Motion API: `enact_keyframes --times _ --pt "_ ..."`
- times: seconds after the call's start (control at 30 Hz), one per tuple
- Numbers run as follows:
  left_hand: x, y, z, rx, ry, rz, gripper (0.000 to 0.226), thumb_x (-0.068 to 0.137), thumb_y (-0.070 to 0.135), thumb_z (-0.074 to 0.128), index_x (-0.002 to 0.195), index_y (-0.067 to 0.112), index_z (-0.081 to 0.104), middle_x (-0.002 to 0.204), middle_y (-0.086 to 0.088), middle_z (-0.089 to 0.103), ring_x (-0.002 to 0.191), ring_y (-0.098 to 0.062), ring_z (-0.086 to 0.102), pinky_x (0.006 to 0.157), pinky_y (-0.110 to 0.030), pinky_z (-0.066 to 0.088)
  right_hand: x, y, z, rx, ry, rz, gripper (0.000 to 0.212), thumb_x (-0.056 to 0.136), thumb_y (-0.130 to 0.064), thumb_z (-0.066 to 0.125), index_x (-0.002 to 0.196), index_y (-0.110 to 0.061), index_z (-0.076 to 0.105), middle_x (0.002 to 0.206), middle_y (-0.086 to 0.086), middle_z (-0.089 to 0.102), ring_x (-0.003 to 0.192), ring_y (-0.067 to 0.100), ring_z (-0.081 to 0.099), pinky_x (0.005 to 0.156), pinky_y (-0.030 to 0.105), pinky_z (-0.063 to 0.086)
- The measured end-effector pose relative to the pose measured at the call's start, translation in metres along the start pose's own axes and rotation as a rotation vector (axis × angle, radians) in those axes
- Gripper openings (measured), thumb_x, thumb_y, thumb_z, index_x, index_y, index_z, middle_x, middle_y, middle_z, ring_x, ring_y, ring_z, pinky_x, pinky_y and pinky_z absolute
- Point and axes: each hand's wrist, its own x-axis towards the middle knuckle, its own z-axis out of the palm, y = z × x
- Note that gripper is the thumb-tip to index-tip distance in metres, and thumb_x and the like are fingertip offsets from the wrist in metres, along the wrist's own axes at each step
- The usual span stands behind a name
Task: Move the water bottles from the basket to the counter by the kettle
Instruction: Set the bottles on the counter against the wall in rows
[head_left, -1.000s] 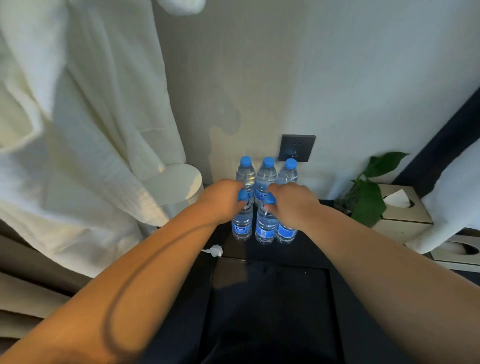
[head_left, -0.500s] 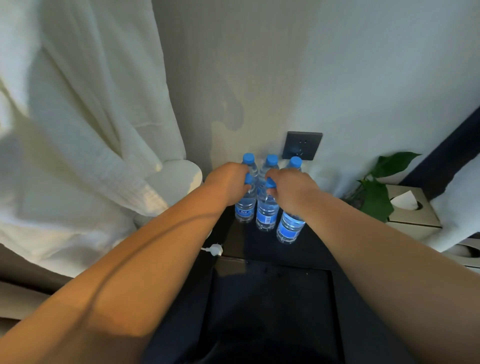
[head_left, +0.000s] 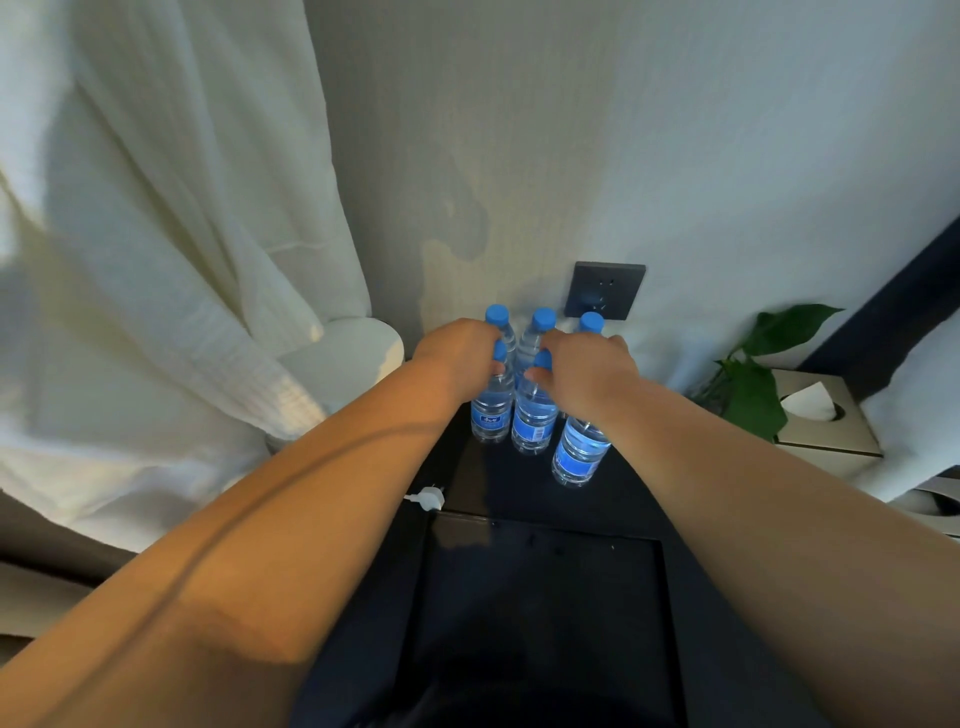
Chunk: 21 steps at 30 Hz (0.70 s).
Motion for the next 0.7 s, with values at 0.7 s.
enact_keyframes --times 0.7 --pt "0.0032 0.0032 0.0036 0.113 -0.02 -0.066 0.019 0.1 0.03 0.064 0.116 0.02 0.064 0.109 -0.004 0.066 0.088 -0.022 0.058 0.075 -0.034 0.046 0.0067 -0.0036 -0.0009 -0.045 -0.032 0.006 0.037 0.103 -0.055 0.052 0.119 -0.022 0.057 0.077 -0.006 0.053 0.086 0.022 0.055 0.091 0.041 0.033"
